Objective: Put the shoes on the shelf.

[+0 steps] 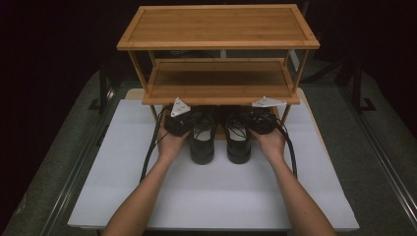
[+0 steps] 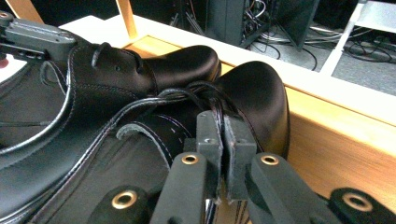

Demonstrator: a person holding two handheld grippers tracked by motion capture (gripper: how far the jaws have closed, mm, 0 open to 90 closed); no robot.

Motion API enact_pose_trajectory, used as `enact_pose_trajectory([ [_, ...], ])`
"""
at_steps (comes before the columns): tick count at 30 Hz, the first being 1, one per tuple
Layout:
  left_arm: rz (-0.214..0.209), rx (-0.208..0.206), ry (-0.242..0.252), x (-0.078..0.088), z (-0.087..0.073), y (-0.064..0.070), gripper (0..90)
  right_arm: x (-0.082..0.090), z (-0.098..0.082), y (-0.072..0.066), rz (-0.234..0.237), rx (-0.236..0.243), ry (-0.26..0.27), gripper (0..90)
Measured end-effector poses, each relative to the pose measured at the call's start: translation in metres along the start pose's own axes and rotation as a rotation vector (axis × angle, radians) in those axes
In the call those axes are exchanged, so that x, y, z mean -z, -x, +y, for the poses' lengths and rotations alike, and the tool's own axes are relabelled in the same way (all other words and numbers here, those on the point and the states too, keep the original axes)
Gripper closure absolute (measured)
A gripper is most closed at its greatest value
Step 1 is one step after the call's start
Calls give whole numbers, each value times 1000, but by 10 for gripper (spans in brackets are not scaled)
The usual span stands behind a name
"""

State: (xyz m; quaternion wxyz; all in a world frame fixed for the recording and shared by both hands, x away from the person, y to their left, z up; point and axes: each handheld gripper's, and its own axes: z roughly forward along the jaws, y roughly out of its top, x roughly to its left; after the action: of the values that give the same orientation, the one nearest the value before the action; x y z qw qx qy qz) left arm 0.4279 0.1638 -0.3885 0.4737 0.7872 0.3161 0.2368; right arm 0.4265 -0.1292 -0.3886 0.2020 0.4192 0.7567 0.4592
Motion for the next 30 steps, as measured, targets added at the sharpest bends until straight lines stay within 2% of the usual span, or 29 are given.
enact_pose_trajectory([
  [7,-37,13,-5,4,-4,2,844,4,-7,-3,8,5,10,850],
  [10,-60,32,-18,7,-3,-1,789,9,-7,-1,17,-1,4,783],
  [16,-102,39,-29,21,2,-3,565,28,-2,-2,63,-5,-2,578],
  [17,-109,36,-29,25,3,-3,565,28,-2,-2,63,-5,-2,578],
  [18,-122,31,-31,32,3,-1,480,36,-2,-3,76,-7,-9,506],
  [20,-131,19,-46,38,2,2,387,43,-4,-5,91,-8,-17,451],
  [23,-147,5,-57,46,0,6,313,51,-8,-7,97,-3,-22,407],
  [24,-157,-2,-63,54,-2,9,287,60,-13,-10,110,6,-19,340],
  [25,-157,-2,-63,54,-2,9,262,60,-13,-10,110,6,-19,340],
  [28,-172,-8,-78,69,-13,13,208,73,-24,-15,126,17,-29,261],
  [30,-179,-11,-86,73,-20,15,186,79,-31,-18,137,23,-35,253],
])
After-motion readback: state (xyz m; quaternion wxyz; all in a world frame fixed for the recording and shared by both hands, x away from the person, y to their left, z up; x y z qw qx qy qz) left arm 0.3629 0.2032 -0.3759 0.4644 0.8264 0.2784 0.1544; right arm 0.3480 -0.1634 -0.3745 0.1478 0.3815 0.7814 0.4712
